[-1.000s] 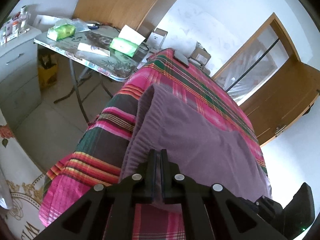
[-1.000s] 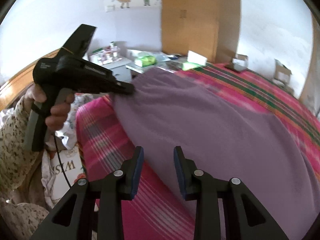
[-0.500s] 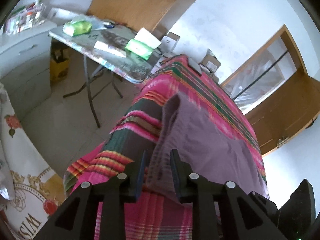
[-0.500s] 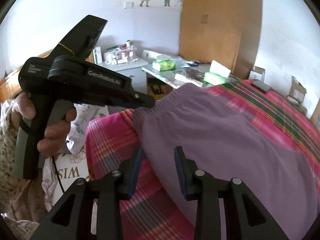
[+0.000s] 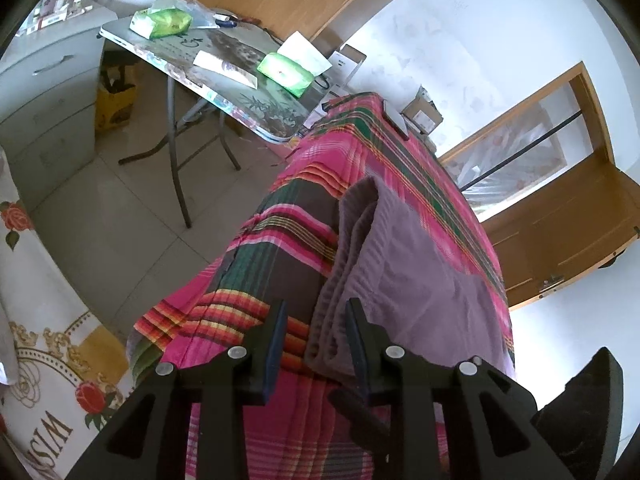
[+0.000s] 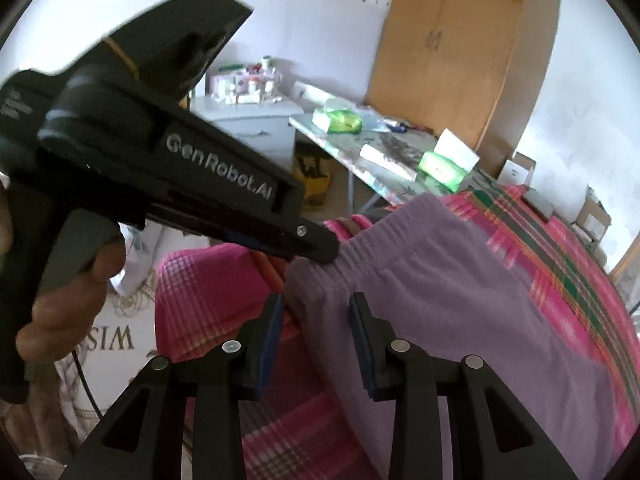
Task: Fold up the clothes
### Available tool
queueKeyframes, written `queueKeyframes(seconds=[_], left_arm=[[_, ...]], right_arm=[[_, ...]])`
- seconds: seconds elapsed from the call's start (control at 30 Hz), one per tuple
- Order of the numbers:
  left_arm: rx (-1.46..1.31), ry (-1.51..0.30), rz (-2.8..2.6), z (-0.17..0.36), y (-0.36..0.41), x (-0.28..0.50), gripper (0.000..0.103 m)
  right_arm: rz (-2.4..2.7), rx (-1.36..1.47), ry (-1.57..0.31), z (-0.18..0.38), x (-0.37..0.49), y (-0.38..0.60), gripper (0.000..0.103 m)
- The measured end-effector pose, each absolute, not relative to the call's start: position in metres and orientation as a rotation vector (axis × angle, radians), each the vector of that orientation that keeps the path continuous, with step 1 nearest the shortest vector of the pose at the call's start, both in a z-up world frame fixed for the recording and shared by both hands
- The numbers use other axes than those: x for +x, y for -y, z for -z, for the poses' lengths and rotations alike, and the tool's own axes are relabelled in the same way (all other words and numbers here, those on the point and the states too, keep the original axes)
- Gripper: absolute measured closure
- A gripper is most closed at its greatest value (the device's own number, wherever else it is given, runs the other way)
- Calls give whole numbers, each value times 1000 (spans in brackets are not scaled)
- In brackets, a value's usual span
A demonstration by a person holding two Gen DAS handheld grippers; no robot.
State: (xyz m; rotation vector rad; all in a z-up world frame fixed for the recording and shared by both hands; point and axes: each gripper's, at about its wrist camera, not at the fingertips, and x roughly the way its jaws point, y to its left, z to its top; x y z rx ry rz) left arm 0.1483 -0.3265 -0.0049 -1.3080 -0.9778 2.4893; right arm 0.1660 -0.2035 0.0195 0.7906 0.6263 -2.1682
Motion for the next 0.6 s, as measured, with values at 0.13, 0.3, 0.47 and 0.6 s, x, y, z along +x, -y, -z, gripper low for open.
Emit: queueKeyframes(seconds=[0.13,0.3,0.47,0.6], left_arm=[[-1300,986,-2471,4,328,147,73],[-1303,1100,-2403,10,339,141,71],[-1304,1135,-2369,10,344,135,70],[-1301,1152,-2304,10,346,128,67]], right_arm=[[2177,823,-689,-12,164,213,68],[2193,832,-706,-10,160,215,68],[2206,824,-725,-9,158,216,68],[2235,786,-775,-7,165,218,78]])
